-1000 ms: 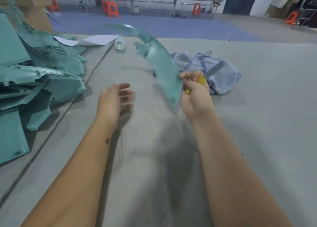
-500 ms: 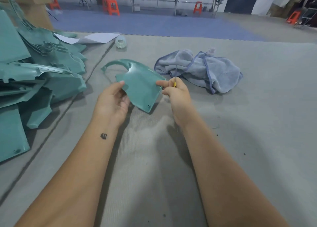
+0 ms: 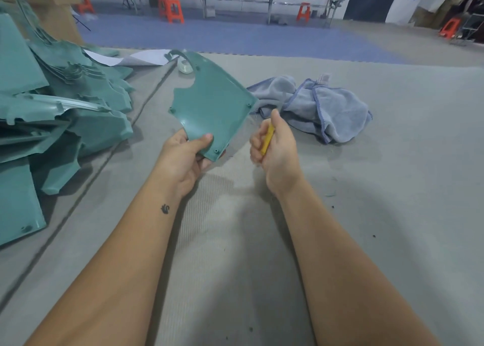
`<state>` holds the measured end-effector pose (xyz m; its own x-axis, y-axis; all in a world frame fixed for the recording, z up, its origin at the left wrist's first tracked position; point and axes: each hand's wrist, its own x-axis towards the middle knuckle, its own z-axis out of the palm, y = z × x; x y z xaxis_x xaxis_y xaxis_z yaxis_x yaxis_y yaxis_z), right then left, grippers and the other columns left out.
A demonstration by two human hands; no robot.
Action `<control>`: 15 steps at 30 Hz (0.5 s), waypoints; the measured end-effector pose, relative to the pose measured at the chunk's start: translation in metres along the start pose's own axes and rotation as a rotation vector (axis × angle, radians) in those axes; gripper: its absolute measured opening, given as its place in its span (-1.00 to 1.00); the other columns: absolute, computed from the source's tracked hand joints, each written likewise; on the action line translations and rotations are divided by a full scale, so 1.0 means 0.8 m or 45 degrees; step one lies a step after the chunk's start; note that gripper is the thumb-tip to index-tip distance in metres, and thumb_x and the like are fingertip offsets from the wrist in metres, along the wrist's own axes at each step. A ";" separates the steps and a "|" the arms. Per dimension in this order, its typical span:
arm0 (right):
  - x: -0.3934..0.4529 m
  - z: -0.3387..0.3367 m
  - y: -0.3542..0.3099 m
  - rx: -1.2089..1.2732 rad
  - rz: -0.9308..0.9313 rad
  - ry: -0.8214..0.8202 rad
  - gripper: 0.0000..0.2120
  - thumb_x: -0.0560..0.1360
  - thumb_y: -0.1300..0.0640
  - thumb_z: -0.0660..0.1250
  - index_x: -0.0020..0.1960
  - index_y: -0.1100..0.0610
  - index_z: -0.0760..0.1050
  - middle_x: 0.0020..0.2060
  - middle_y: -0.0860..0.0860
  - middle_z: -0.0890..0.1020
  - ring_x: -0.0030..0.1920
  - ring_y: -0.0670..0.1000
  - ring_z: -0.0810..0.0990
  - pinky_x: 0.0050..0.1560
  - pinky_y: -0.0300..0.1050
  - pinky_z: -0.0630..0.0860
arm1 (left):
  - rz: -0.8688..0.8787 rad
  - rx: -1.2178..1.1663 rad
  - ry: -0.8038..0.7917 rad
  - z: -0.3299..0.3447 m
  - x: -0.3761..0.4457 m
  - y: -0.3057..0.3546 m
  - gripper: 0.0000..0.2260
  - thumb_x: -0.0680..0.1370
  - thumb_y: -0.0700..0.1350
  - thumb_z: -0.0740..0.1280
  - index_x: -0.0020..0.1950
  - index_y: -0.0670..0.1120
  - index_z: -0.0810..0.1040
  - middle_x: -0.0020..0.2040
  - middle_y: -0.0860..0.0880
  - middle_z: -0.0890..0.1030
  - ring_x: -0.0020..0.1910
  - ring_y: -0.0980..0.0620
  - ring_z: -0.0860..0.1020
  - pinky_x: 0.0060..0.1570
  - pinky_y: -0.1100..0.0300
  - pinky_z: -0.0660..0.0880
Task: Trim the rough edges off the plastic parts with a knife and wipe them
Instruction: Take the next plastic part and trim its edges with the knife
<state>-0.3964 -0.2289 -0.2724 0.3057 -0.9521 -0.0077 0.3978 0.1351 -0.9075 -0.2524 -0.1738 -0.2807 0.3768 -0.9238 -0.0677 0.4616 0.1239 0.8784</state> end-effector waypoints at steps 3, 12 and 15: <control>-0.005 0.003 0.002 -0.143 0.101 -0.172 -0.57 0.65 -0.13 0.01 -0.29 0.08 0.31 -0.57 -0.09 0.28 -0.60 -0.12 0.14 -0.54 -0.25 0.01 | -0.028 -0.051 0.063 0.002 0.002 -0.002 -0.86 0.59 -0.34 0.21 0.04 -0.19 0.54 -0.18 -0.08 0.70 -0.24 -0.02 0.69 -0.31 0.20 0.60; -0.012 0.006 0.013 -0.727 -0.107 -0.325 -0.69 0.64 0.14 0.19 -0.28 0.13 0.41 -0.43 0.01 0.34 -0.48 -0.14 0.25 -0.41 -0.29 0.20 | -0.052 -0.204 0.088 0.000 0.003 0.003 -0.88 0.59 -0.28 0.25 0.02 -0.14 0.57 -0.21 -0.05 0.71 -0.23 0.06 0.68 -0.29 0.24 0.60; -0.013 0.000 0.012 -0.713 -0.117 -0.405 -0.68 0.64 0.17 0.20 -0.29 0.16 0.47 -0.53 -0.02 0.36 -0.52 -0.14 0.26 -0.44 -0.30 0.22 | -0.065 -0.260 0.121 0.000 0.004 0.005 -0.91 0.58 -0.28 0.27 -0.03 -0.17 0.56 -0.24 -0.08 0.70 -0.26 0.04 0.69 -0.33 0.21 0.60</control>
<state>-0.3957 -0.2176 -0.2809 0.5672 -0.8137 0.1270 -0.0503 -0.1882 -0.9809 -0.2495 -0.1761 -0.2778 0.4182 -0.8938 -0.1622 0.6313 0.1576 0.7594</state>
